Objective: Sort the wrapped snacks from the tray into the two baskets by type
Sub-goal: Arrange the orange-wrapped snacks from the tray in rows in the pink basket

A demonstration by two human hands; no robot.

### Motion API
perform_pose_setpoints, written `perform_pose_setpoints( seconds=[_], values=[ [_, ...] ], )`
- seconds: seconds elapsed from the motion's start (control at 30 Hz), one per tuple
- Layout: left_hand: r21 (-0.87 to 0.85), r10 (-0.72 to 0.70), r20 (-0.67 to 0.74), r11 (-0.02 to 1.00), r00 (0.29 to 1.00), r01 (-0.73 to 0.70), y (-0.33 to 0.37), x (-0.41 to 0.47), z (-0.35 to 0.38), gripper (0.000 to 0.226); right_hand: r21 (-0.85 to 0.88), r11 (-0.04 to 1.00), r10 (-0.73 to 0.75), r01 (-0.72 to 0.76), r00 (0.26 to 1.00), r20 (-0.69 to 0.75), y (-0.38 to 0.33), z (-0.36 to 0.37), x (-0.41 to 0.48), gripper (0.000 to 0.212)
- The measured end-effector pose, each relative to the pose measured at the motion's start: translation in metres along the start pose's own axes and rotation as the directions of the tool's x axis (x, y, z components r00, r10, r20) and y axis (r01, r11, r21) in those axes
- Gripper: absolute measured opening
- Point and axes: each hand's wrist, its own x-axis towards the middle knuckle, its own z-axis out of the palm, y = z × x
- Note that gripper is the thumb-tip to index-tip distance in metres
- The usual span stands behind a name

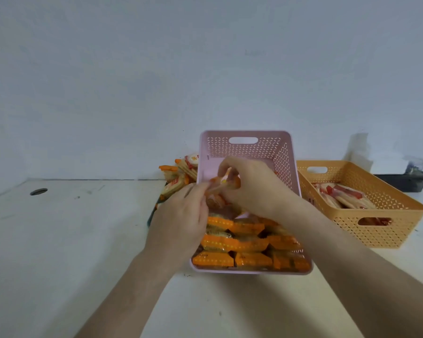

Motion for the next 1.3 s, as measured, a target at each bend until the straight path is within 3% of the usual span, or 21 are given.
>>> perform_pose_setpoints(
  seconds=[0.1,0.2,0.33,0.43,0.53,0.63,0.7,0.8,0.9,0.97,1.1,1.23,1.3],
  values=[
    [-0.01,0.007,0.031,1.0,0.999,-0.007,-0.003,0.002,0.003,0.039,0.219,0.975,0.063,-0.027,0.985,-0.16,-0.007,0.012,-0.004,0.03],
    [0.017,0.026,-0.01,1.0,1.0,-0.026,-0.007,0.005,0.003,0.031,0.426,0.897,0.145,-0.118,0.989,-0.031,-0.007,0.021,-0.008,0.039],
    [-0.035,0.004,-0.103,0.999,0.995,-0.008,-0.004,0.006,-0.002,0.039,0.6,0.758,0.232,-0.256,0.965,0.119,-0.001,0.025,-0.007,0.02],
    [0.042,0.101,-0.133,0.994,0.986,-0.096,-0.001,0.005,-0.009,0.045,0.673,0.677,0.279,-0.297,0.95,0.139,0.004,0.027,-0.007,0.015],
    [0.037,0.196,-0.019,0.98,0.98,-0.195,0.005,0.002,-0.01,0.043,0.621,0.733,0.267,-0.277,0.957,0.111,0.008,0.027,-0.01,0.029],
    [0.077,0.189,0.085,0.978,0.978,-0.196,0.011,-0.001,-0.007,0.033,0.633,0.731,0.272,-0.255,0.96,0.073,0.005,0.025,-0.011,0.039],
    [0.105,0.202,0.101,0.972,0.974,-0.212,0.012,-0.003,-0.007,0.025,0.534,0.822,0.232,-0.2,0.973,0.008,0.005,0.018,-0.006,0.041],
    [0.126,0.234,0.101,0.961,0.967,-0.246,0.015,-0.006,-0.008,0.023,0.073,0.996,0.056,-0.059,0.998,0.041,0.007,0.0,0.012,0.045],
    [0.13,0.259,0.1,0.954,0.961,-0.271,0.016,-0.01,-0.01,0.024,-0.362,0.93,0.059,0.064,0.946,0.317,0.008,-0.002,0.024,0.054],
    [0.135,0.258,0.093,0.954,0.962,-0.269,0.015,-0.011,-0.01,0.026,-0.479,0.869,0.086,0.122,0.917,0.39,0.006,0.005,0.02,0.055],
    [0.031,0.252,0.079,0.967,0.965,-0.255,0.013,-0.009,-0.008,0.031,-0.383,0.922,0.06,0.048,0.962,0.267,0.004,0.0,0.003,0.045],
    [0.002,0.23,0.054,0.973,0.972,-0.23,0.014,-0.005,-0.007,0.029,-0.195,0.98,0.027,0.03,0.959,0.283,0.009,-0.016,-0.023,0.018],
    [-0.005,0.183,0.055,0.983,0.982,-0.183,0.016,-0.003,-0.009,0.023,-0.208,0.978,0.041,0.021,0.957,0.289,0.01,-0.021,-0.03,0.021]
  ],
)
